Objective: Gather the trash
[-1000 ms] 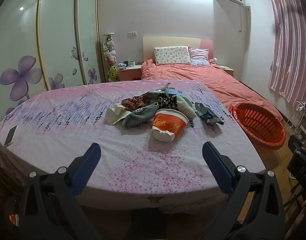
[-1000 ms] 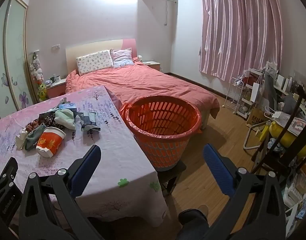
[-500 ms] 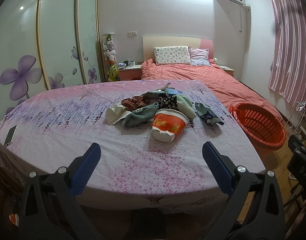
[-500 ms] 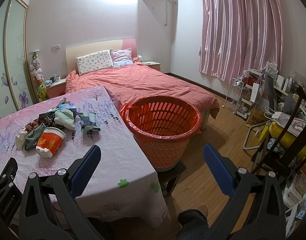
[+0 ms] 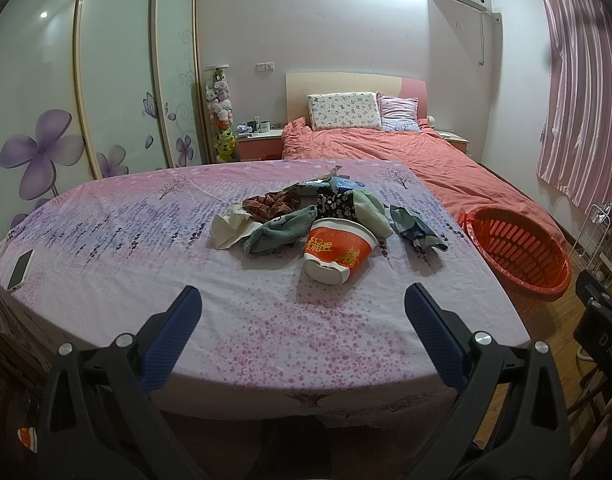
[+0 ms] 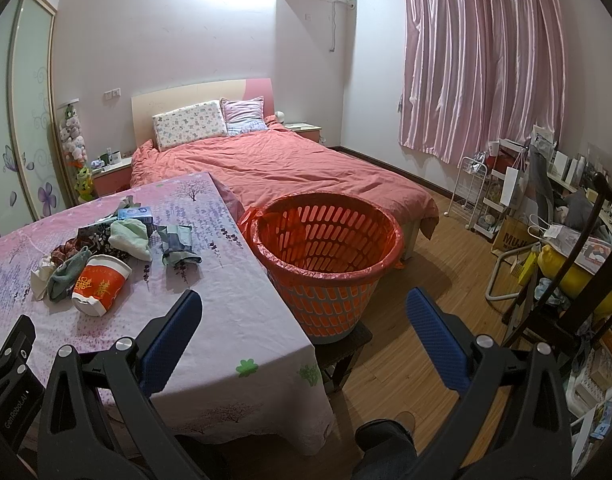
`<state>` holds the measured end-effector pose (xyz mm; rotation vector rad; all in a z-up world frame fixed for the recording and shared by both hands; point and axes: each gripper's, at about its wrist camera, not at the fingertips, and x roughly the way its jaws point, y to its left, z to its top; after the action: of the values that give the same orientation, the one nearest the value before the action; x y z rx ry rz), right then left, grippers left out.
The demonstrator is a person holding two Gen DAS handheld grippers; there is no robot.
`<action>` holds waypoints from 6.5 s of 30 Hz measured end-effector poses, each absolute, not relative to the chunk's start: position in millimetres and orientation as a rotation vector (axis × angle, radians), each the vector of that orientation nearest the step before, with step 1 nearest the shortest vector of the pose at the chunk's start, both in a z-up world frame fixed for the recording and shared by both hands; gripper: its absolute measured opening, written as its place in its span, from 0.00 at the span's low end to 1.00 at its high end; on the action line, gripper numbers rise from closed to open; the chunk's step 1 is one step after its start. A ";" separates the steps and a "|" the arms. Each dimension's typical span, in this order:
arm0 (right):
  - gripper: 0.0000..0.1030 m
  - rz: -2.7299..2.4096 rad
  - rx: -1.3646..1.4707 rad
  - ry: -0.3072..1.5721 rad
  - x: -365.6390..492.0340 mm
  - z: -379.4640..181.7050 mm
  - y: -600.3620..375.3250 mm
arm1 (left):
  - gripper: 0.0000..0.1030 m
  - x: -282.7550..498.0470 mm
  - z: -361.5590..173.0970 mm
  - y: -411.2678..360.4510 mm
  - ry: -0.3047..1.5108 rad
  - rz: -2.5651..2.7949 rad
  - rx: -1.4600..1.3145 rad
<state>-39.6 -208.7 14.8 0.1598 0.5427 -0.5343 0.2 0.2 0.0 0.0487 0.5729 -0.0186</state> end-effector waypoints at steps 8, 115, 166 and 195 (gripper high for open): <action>0.98 -0.534 0.159 0.543 -39.3 15.1 -209.1 | 0.96 0.2 -0.1 0.2 0.574 -0.019 0.049; 0.24 -0.121 0.239 0.868 174.3 -56.2 -184.5 | 0.42 277.6 -93.6 134.2 0.909 -0.046 -0.044; 0.16 -0.281 0.363 0.530 95.3 13.8 -331.8 | 0.34 197.3 25.5 -136.8 0.689 -0.564 0.019; 0.61 -0.373 0.483 0.567 103.9 -29.0 -406.7 | 0.73 232.4 -55.0 -252.4 0.802 -0.569 0.202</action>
<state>103.9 -406.7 -29.0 0.4830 0.5665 -0.3732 232.4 -252.4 -55.0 0.2022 0.8019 -0.5690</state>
